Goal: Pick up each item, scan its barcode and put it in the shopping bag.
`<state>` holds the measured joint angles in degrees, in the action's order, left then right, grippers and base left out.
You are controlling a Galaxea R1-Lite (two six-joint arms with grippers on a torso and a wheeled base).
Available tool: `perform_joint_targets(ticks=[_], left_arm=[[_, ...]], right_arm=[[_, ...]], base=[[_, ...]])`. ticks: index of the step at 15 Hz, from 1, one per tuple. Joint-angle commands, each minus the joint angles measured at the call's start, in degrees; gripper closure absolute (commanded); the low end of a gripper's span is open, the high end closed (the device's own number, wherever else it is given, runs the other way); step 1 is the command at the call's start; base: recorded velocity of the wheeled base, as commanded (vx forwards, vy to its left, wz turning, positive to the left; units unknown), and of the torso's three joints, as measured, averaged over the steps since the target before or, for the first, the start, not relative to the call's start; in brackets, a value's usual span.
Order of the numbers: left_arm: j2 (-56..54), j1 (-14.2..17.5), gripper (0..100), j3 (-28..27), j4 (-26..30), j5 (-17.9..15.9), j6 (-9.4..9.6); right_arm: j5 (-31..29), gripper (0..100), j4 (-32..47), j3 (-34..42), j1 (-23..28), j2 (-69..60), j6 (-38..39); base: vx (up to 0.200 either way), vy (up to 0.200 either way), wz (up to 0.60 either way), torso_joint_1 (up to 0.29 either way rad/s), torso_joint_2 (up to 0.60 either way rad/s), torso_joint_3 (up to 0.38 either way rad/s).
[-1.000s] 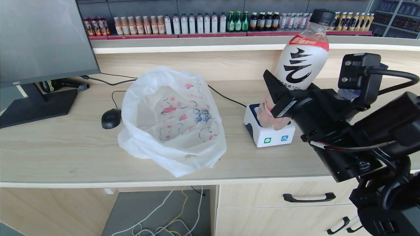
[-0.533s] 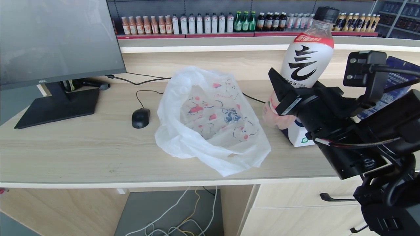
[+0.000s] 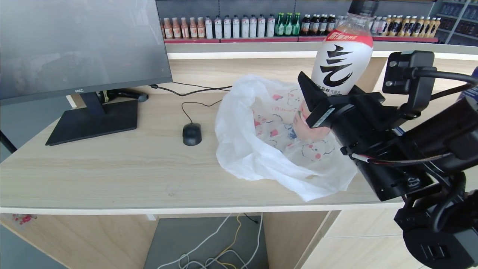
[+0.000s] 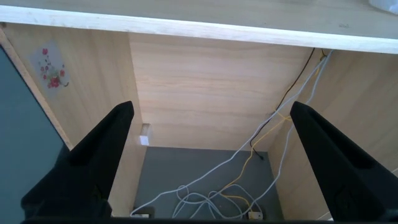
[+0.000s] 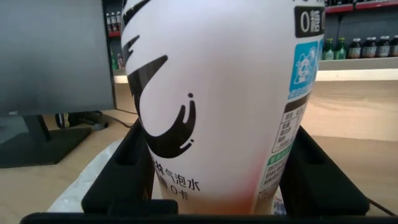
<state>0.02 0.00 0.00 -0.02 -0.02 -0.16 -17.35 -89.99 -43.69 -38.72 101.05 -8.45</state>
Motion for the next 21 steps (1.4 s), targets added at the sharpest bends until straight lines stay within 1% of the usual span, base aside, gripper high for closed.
perform_joint_targets(ticks=[1,6,8,10,13,15,16,17,19,21], left_arm=[[0.0,0.0,0,0.0,0.0,0.0,-0.02],[0.0,0.0,0,0.0,0.0,0.0,-0.02],[0.0,0.0,0,0.0,0.0,0.0,-0.02],[0.0,-0.1,0,0.0,0.0,0.0,-0.02],[0.0,0.0,0,0.0,0.0,0.0,-0.02],[0.0,-0.1,0,0.0,0.0,0.0,-0.02],[0.0,-0.1,0,0.0,0.0,0.0,-0.02],[0.0,0.0,0,0.0,0.0,0.0,-0.02],[0.0,-0.1,0,0.0,0.0,0.0,-0.02],[0.0,0.0,0,0.0,0.0,0.0,-0.02]], right_arm=[[-0.1,100,0.0,-1.1,-0.1,1.0,-0.1],[1.0,100,0.9,-3.0,-0.1,3.1,0.2],[2.1,100,1.8,-3.5,-0.3,6.0,0.9],[2.1,100,5.2,-6.6,-0.3,7.7,1.3],[2.1,100,7.6,-12.7,-0.3,10.5,1.3],[2.4,100,10.9,-14.0,-0.3,10.4,1.3],[2.4,100,10.9,-14.0,-0.3,10.4,1.3],[4.7,100,12.8,-15.3,-0.3,10.5,1.3],[5.8,100,14.4,-15.5,-0.2,10.5,1.3],[11.3,100,17.0,-17.5,0.5,11.2,1.4]], base=[[0.000,0.000,0.00,0.000,0.00,0.000],[0.000,0.000,0.00,0.000,0.00,0.000],[0.000,0.000,0.00,0.000,0.00,0.000],[0.000,0.000,0.00,0.000,0.00,0.000],[0.000,0.000,0.00,0.000,0.00,0.000],[0.000,0.000,0.00,0.000,0.00,0.000],[0.000,0.000,0.00,0.000,0.00,0.000],[0.000,0.000,0.00,0.000,0.00,0.000],[0.000,0.000,0.00,0.000,0.00,0.000],[0.000,0.000,0.00,0.000,0.00,0.000]])
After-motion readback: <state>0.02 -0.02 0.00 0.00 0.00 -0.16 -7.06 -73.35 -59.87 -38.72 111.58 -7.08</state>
